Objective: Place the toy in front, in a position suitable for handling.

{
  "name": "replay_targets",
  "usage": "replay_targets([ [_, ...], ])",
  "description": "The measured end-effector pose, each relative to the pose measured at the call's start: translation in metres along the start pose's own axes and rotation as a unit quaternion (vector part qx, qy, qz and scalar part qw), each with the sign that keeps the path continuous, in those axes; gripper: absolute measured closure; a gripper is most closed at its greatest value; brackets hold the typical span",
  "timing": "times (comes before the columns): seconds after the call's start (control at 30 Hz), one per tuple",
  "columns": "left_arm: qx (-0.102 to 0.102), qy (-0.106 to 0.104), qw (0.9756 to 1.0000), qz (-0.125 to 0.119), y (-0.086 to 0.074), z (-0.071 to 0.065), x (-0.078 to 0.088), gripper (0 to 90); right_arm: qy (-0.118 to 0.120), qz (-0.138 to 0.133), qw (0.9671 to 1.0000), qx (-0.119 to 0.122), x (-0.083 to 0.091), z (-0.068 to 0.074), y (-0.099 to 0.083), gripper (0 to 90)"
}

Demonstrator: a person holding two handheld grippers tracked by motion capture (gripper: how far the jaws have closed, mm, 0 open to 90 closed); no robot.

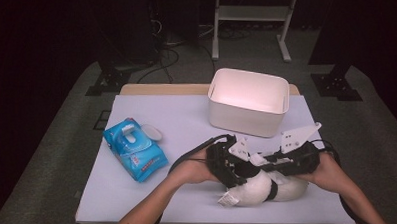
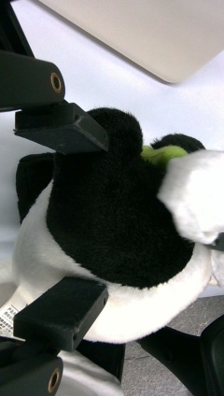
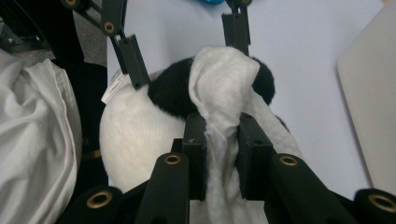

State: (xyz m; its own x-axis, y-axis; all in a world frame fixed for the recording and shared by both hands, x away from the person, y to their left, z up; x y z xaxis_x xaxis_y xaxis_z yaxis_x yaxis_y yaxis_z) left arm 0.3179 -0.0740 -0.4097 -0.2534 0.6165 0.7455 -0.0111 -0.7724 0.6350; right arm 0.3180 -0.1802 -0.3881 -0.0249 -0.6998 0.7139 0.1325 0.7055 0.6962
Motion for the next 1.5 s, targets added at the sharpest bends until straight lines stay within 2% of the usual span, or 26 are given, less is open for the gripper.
replay_targets([
  [0.07,-0.002,0.000,1.0000,-0.001,0.002,0.002,-0.002,28.2,-0.002,0.000,1.0000,0.004,0.001,-0.002,0.001,75.3],
  [0.2,0.000,-0.002,0.9999,-0.010,0.011,0.006,-0.011,28.2,-0.012,-0.007,0.9999,-0.006,0.009,-0.004,-0.001,75.3],
  [0.27,-0.006,-0.002,0.9999,-0.011,0.016,0.007,-0.016,28.2,-0.011,-0.014,0.9998,-0.010,0.013,-0.005,-0.001,75.3],
  [0.4,-0.013,0.002,0.9999,-0.008,0.021,0.008,-0.019,28.2,-0.017,-0.009,0.9997,-0.015,0.018,-0.006,-0.007,75.3],
  [0.57,0.000,0.004,0.9999,-0.014,0.017,0.010,-0.017,28.2,-0.018,0.002,0.9992,-0.036,0.023,-0.008,-0.028,75.3],
  [0.67,0.000,0.007,0.9999,-0.013,0.016,0.011,-0.016,28.2,-0.023,0.004,0.9985,-0.050,0.027,-0.008,-0.043,75.2],
  [0.73,0.000,0.007,0.9999,-0.013,0.017,0.010,-0.017,28.1,-0.023,0.001,0.9982,-0.056,0.028,-0.007,-0.046,75.1],
  [0.9,0.000,0.010,0.9999,-0.011,0.016,0.012,-0.016,28.0,-0.021,-0.003,0.9987,-0.047,0.028,-0.004,-0.039,75.1],
  [1.0,0.003,0.009,0.9999,-0.012,0.016,0.013,-0.017,28.0,-0.011,-0.014,0.9993,-0.032,0.024,-0.002,-0.024,75.1],
  [1.2,0.001,0.010,0.9999,-0.008,0.015,0.012,-0.016,27.8,0.002,-0.012,0.9999,-0.002,0.013,0.003,0.000,74.9],
  [1.5,-0.002,0.012,0.9998,-0.013,0.015,0.009,-0.011,26.9,-0.003,0.004,0.9999,-0.011,0.009,0.002,-0.012,75.7],
])
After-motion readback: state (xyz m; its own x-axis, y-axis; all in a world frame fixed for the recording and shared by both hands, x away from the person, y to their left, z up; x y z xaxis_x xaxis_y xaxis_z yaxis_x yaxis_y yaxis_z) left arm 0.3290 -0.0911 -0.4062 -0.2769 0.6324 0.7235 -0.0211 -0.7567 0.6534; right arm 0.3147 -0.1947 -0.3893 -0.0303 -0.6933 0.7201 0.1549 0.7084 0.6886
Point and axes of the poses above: each handheld gripper's, and its own axes: x roughly backward along the jaws, y roughly out of its top, z roughly to its left, the point moved 9 cm from there along -x, roughly forward along the jaws, and after that the axes turned 9 degrees about y, right-handed, at the moved point
